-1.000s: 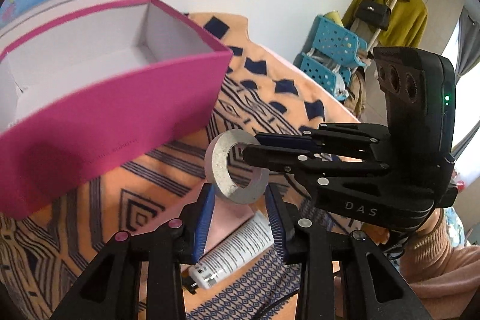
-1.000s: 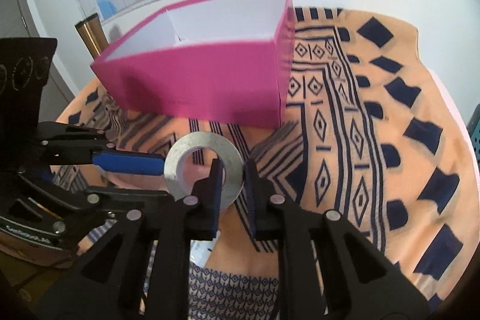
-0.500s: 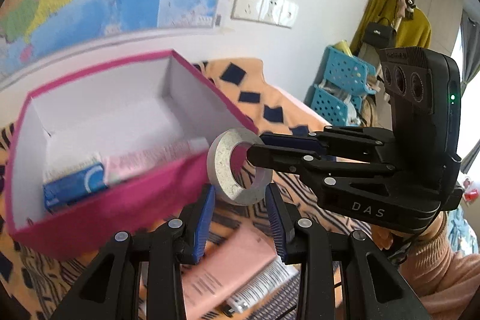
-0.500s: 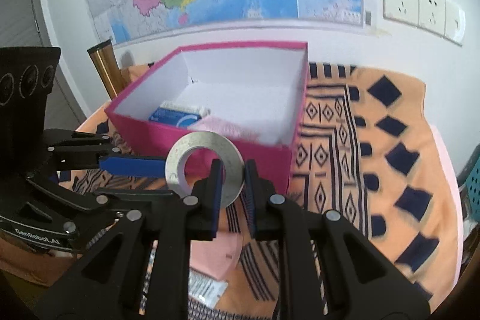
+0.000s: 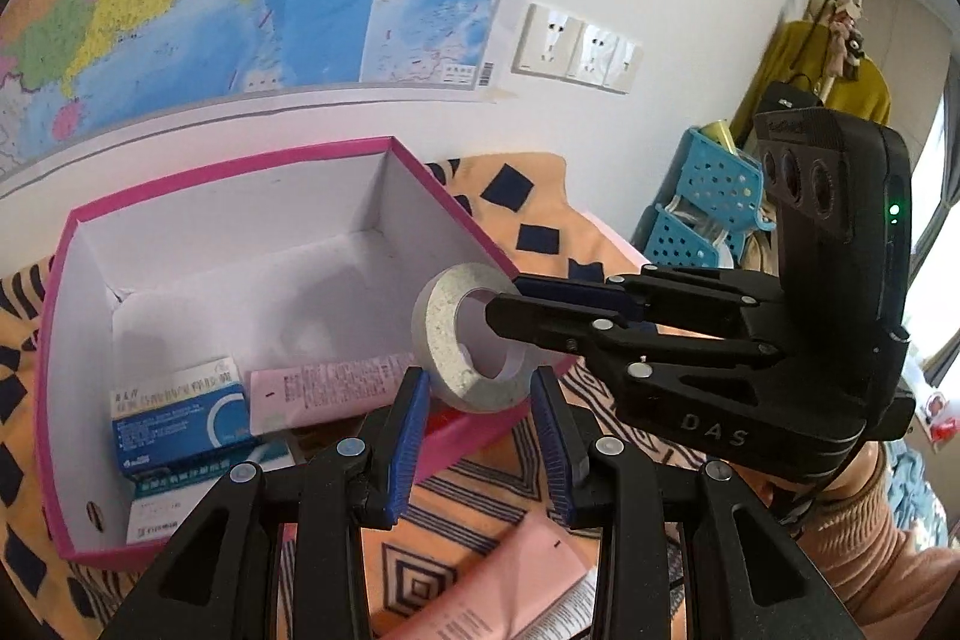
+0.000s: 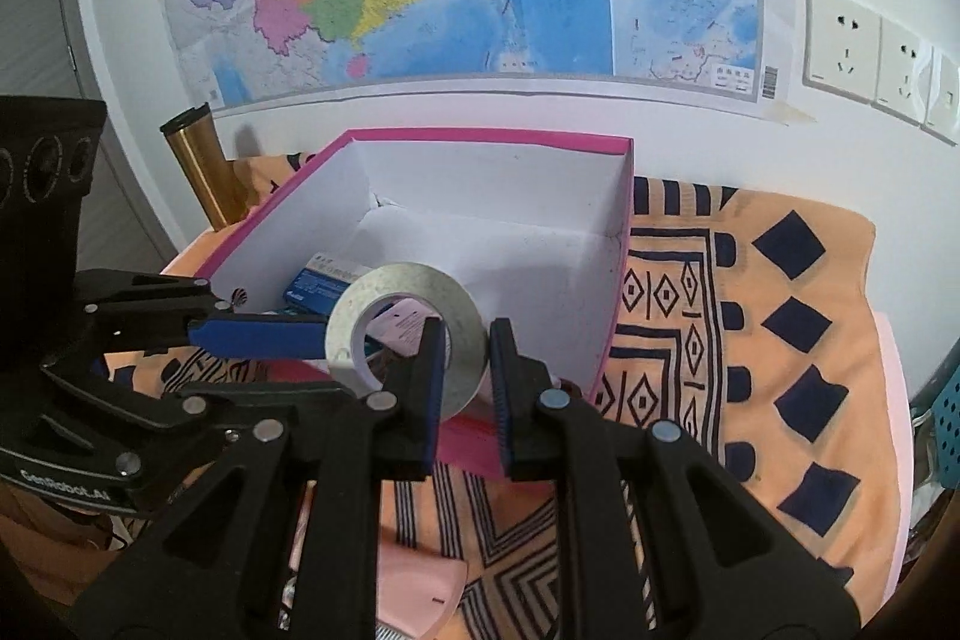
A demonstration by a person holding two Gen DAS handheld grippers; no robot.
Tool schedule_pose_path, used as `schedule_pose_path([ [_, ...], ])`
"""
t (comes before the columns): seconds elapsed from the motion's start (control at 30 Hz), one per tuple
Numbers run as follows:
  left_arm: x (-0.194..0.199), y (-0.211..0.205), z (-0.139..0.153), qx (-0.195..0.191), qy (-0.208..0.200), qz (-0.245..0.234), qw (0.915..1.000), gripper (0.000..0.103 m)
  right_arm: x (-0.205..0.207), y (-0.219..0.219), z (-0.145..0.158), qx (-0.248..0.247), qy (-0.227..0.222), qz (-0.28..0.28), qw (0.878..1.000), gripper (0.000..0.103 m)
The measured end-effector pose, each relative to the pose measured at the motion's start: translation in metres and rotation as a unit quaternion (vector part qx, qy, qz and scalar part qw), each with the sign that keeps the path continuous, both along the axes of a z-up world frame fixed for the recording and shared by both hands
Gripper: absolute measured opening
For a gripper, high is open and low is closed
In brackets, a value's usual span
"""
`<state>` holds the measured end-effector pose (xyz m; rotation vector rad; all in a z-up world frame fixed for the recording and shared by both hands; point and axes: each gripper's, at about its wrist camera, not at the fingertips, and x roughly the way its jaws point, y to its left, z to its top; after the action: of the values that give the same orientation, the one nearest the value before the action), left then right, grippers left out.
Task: Organize rigid objects
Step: 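Carry the tape roll into the pink box and release it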
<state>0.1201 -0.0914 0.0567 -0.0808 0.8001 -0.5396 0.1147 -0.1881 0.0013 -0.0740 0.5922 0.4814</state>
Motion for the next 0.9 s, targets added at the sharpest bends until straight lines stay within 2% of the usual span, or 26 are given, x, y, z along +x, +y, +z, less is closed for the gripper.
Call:
schedule_pose_path([
  [0.27, 0.024, -0.004, -0.011, 0.01, 0.018, 0.006, 0.9998, 0.031, 0.034, 0.004, -0.015, -0.017, 0.034, -0.011, 0.999, 0.017],
  [0.57, 0.04, -0.003, -0.027, 0.004, 0.044, 0.012, 0.9989, 0.031, 0.051, 0.001, -0.025, -0.028, 0.051, -0.032, 0.998, 0.017],
  [0.73, 0.036, 0.002, -0.031, 0.013, 0.041, 0.026, 0.9987, 0.031, 0.049, 0.002, -0.024, -0.039, 0.042, -0.046, 0.997, 0.021],
  [0.77, 0.034, 0.003, -0.031, 0.015, 0.038, 0.03, 0.9987, 0.031, 0.047, 0.001, -0.024, -0.038, 0.04, -0.048, 0.997, 0.025],
  [0.9, 0.021, 0.009, -0.028, 0.023, 0.017, 0.035, 0.999, 0.034, 0.04, -0.004, -0.024, -0.023, 0.038, -0.044, 0.998, 0.026],
])
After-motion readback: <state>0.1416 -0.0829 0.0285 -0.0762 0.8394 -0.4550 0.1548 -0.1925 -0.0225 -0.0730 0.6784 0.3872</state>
